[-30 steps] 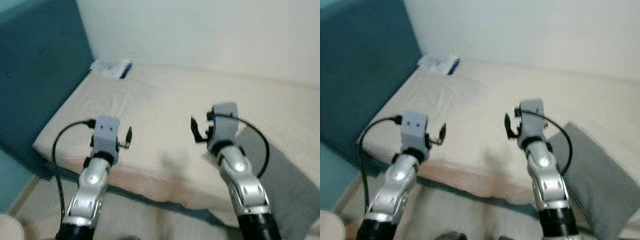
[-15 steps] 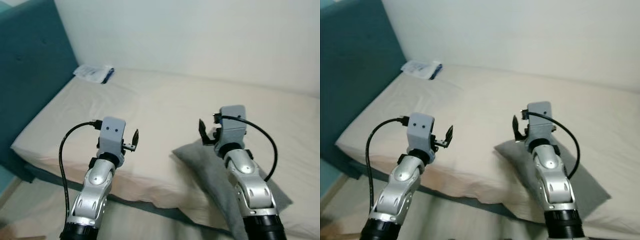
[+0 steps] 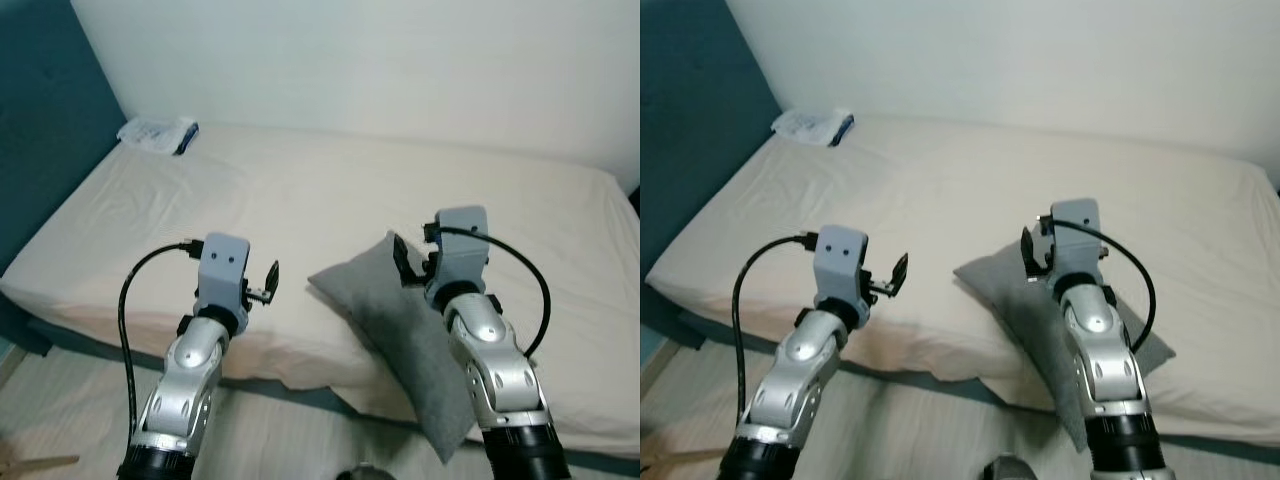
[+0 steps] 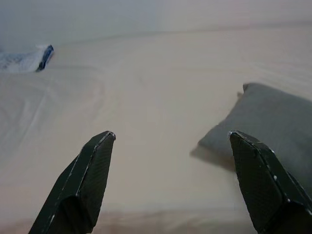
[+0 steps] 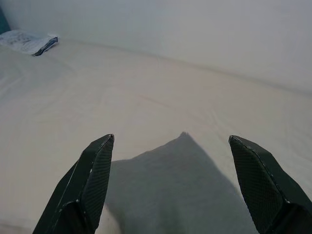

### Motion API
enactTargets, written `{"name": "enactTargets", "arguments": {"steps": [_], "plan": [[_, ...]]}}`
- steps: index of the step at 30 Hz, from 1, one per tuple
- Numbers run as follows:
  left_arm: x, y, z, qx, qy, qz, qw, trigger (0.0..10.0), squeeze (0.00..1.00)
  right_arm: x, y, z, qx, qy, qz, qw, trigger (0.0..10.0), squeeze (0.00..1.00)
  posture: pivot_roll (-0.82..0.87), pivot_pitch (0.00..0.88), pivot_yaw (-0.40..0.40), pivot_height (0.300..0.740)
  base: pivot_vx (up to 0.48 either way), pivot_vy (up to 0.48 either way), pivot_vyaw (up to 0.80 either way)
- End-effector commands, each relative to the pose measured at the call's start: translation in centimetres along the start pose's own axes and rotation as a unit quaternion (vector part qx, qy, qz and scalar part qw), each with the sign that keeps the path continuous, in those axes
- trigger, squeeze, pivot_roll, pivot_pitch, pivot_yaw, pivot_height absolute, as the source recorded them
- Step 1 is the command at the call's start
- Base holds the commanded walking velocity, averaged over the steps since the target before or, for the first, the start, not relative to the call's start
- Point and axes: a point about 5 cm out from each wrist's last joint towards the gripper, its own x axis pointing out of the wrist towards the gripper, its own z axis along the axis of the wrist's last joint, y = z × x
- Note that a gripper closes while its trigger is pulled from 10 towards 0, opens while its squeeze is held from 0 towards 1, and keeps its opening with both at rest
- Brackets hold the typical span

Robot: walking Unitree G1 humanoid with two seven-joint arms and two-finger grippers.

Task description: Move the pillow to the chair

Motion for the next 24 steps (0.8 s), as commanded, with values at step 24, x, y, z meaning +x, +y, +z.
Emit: {"name": "enactTargets", "arguments": {"steps": [24], "plan": [[-0.13,0.37,-0.16,0.012,-0.003,0.017,1.000,10.0,0.00,-0.14,0.18,-0.14,-0.001,0.011,0.001,1.000,10.0,0.00,-0.03,0.125,-0.007,0.740,0.000,0.000,-0.30]]}}
